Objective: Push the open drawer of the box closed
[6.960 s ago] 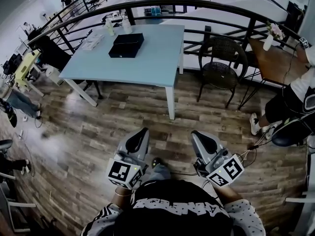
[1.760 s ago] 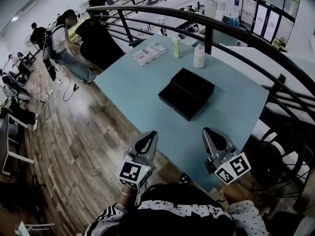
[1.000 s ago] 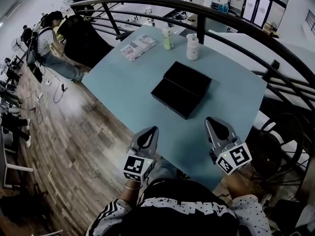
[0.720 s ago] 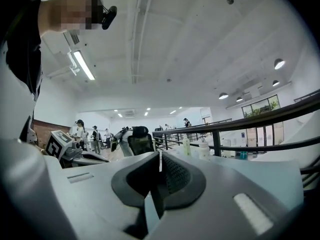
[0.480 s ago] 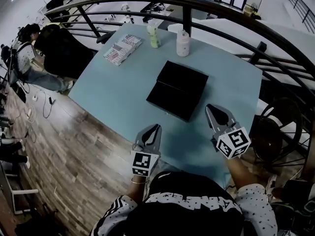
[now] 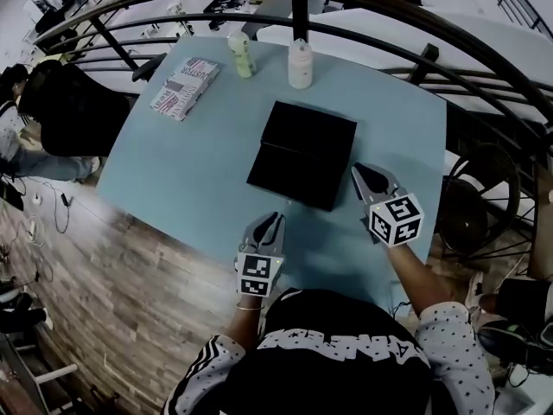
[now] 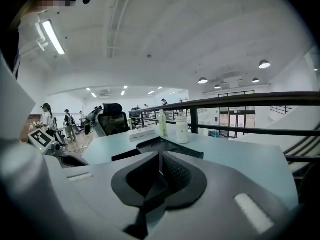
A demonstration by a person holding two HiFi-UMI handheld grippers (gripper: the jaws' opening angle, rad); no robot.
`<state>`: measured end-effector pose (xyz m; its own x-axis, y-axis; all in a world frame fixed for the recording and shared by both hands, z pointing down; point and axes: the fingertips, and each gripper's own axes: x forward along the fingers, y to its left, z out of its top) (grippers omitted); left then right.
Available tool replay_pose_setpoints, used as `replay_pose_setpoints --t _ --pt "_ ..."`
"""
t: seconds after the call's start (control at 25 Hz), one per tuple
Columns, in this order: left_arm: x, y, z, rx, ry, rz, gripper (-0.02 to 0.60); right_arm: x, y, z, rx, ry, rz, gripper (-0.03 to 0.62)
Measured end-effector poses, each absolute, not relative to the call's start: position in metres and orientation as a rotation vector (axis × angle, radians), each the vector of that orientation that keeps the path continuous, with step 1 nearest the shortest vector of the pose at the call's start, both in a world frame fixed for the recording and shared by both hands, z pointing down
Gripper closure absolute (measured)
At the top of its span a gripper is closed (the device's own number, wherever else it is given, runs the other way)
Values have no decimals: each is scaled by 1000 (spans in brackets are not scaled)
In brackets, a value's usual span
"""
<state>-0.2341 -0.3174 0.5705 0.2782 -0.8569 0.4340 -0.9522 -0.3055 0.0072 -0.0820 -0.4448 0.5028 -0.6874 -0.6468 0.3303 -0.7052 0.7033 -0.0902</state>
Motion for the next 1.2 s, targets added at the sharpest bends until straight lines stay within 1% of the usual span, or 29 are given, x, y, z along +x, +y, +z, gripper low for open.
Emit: replay_pose_setpoints --t 0.32,0.68,1.2 --pt "-246 -339 607 2326 -1510 617 581 -96 -476 543 1157 -2500 363 577" --pt "-238 -356 625 2346 -1407 640 581 -95 -496 576 1217 -2356 401 537" --pt "-231 -367 641 2272 -1424 734 581 -95 -501 586 1202 -2306 452 536"
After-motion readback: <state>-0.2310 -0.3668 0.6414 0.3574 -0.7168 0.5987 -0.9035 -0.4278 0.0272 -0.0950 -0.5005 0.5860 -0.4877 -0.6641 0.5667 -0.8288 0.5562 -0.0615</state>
